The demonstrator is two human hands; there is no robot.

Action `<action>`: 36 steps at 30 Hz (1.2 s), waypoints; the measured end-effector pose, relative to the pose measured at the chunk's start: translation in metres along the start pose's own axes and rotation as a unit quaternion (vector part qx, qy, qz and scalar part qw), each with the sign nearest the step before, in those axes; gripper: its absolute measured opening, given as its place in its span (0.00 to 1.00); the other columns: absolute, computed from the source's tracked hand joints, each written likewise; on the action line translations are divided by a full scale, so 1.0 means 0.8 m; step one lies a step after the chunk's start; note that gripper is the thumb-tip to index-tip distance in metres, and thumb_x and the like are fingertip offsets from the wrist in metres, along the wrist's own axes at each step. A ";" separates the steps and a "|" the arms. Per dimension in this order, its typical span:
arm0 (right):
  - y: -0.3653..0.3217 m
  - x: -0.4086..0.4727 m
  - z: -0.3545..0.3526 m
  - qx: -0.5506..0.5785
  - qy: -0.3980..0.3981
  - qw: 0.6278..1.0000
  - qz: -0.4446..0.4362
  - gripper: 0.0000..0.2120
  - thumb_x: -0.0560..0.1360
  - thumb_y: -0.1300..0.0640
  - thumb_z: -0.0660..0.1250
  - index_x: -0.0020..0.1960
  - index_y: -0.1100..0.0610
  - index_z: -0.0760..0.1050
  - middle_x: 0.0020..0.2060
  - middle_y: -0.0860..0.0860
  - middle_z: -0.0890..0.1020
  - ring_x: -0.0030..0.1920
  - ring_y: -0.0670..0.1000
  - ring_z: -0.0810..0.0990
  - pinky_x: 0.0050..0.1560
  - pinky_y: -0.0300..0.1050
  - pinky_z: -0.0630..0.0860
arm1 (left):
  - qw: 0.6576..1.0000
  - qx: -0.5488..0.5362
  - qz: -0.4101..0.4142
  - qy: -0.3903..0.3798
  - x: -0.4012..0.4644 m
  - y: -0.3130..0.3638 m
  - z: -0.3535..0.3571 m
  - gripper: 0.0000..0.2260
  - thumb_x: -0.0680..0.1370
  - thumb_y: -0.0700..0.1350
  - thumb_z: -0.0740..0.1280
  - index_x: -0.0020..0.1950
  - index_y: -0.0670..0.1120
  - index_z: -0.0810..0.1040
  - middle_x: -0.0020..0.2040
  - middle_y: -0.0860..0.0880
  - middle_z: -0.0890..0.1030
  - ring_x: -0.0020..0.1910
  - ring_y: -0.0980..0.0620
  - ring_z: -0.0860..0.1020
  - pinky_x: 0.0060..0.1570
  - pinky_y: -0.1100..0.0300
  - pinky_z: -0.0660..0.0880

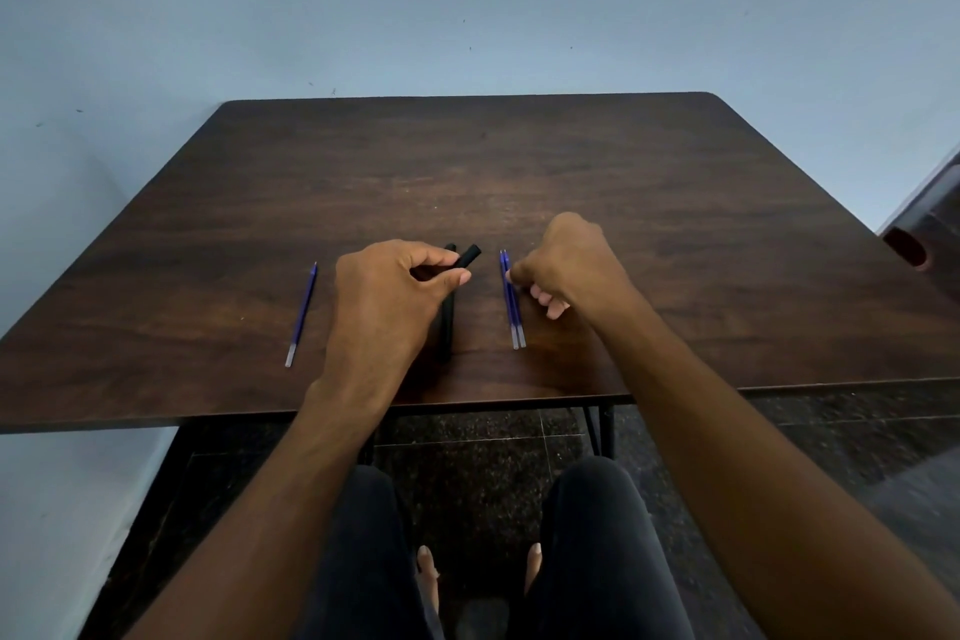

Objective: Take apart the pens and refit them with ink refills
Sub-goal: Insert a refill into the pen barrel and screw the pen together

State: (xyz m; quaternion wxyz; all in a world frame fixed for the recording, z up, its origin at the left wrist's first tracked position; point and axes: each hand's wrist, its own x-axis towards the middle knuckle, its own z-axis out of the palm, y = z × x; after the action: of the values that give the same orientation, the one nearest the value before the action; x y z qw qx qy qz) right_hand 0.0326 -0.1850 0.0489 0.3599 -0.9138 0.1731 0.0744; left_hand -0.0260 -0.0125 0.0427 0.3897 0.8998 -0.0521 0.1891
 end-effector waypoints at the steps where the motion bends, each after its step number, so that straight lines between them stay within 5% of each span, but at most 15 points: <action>1: -0.002 0.001 0.001 -0.004 -0.002 1.000 0.008 0.14 0.72 0.57 0.78 0.34 0.63 0.79 0.26 0.55 0.83 0.24 0.52 0.83 0.36 0.50 0.86 | 1.000 -0.002 0.000 0.003 0.000 -0.001 0.000 0.12 0.72 0.47 0.77 0.54 0.48 0.86 0.51 0.52 0.86 0.48 0.60 0.82 0.54 0.70 0.74; 13: -0.019 0.003 -0.003 -0.040 -0.048 0.997 0.043 0.12 0.77 0.59 0.73 0.41 0.66 0.76 0.32 0.58 0.82 0.32 0.54 0.84 0.38 0.49 0.85 | 1.000 -0.004 0.000 0.009 0.004 -0.010 -0.001 0.12 0.71 0.47 0.78 0.53 0.48 0.86 0.49 0.52 0.87 0.43 0.64 0.80 0.45 0.81 0.70; 18: -0.023 0.002 -0.001 -0.089 -0.054 0.994 0.038 0.12 0.77 0.56 0.72 0.44 0.66 0.77 0.34 0.57 0.83 0.32 0.53 0.84 0.42 0.48 0.85 | 1.000 -0.017 -0.005 0.024 0.006 -0.018 -0.007 0.11 0.71 0.48 0.79 0.52 0.49 0.87 0.47 0.54 0.87 0.45 0.62 0.82 0.52 0.63 0.80; 22: -0.025 0.003 0.002 -0.155 -0.048 0.987 0.013 0.15 0.75 0.54 0.74 0.54 0.65 0.78 0.49 0.58 0.84 0.49 0.56 0.86 0.53 0.51 0.84 | 0.999 -0.026 -0.012 0.029 0.006 -0.021 -0.010 0.11 0.70 0.49 0.79 0.51 0.49 0.87 0.46 0.55 0.87 0.44 0.62 0.83 0.50 0.59 0.81; 25: -0.024 0.005 -0.001 -0.198 -0.053 0.979 -0.001 0.15 0.75 0.52 0.75 0.51 0.62 0.77 0.51 0.57 0.81 0.55 0.57 0.84 0.57 0.52 0.82 | 0.999 -0.036 -0.021 0.027 0.005 -0.022 -0.012 0.11 0.70 0.49 0.79 0.51 0.50 0.87 0.44 0.57 0.86 0.42 0.64 0.82 0.48 0.60 0.82; 28: -0.015 0.011 -0.010 -0.080 -0.062 0.995 0.026 0.12 0.74 0.53 0.75 0.47 0.61 0.77 0.37 0.55 0.78 0.35 0.52 0.79 0.37 0.44 0.82 | 0.998 -0.048 -0.025 0.026 0.004 -0.025 -0.015 0.11 0.69 0.50 0.80 0.50 0.51 0.87 0.42 0.58 0.86 0.40 0.67 0.82 0.46 0.68 0.80; 30: -0.007 0.016 -0.016 0.093 -0.057 0.993 0.034 0.11 0.76 0.56 0.72 0.40 0.61 0.75 0.28 0.54 0.74 0.22 0.48 0.73 0.22 0.37 0.72 | 0.998 -0.045 -0.027 0.021 0.001 -0.026 -0.016 0.11 0.69 0.50 0.80 0.50 0.51 0.87 0.42 0.58 0.86 0.40 0.67 0.81 0.45 0.74 0.77; 33: -0.002 0.017 -0.020 0.349 -0.056 0.935 0.014 0.14 0.77 0.61 0.69 0.34 0.61 0.71 0.22 0.53 0.71 0.16 0.47 0.70 0.17 0.33 0.64 | 0.998 -0.052 -0.035 0.011 -0.001 -0.025 -0.013 0.11 0.70 0.50 0.79 0.51 0.50 0.87 0.44 0.57 0.86 0.40 0.66 0.81 0.43 0.77 0.74; 36: -0.009 0.012 -0.022 0.458 -0.039 0.887 -0.032 0.13 0.75 0.65 0.68 0.33 0.62 0.71 0.22 0.55 0.72 0.18 0.51 0.72 0.19 0.35 0.65 | 0.998 -0.050 -0.041 0.010 -0.001 -0.020 -0.008 0.11 0.70 0.49 0.79 0.51 0.49 0.87 0.44 0.56 0.86 0.40 0.67 0.81 0.42 0.79 0.73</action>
State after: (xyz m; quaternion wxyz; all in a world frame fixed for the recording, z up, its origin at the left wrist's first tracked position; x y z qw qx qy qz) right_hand 0.0440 -0.1946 0.0639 0.7474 -0.6485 0.1442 0.0103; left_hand -0.0246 0.0034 0.0355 0.4419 0.8787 -0.0203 0.1793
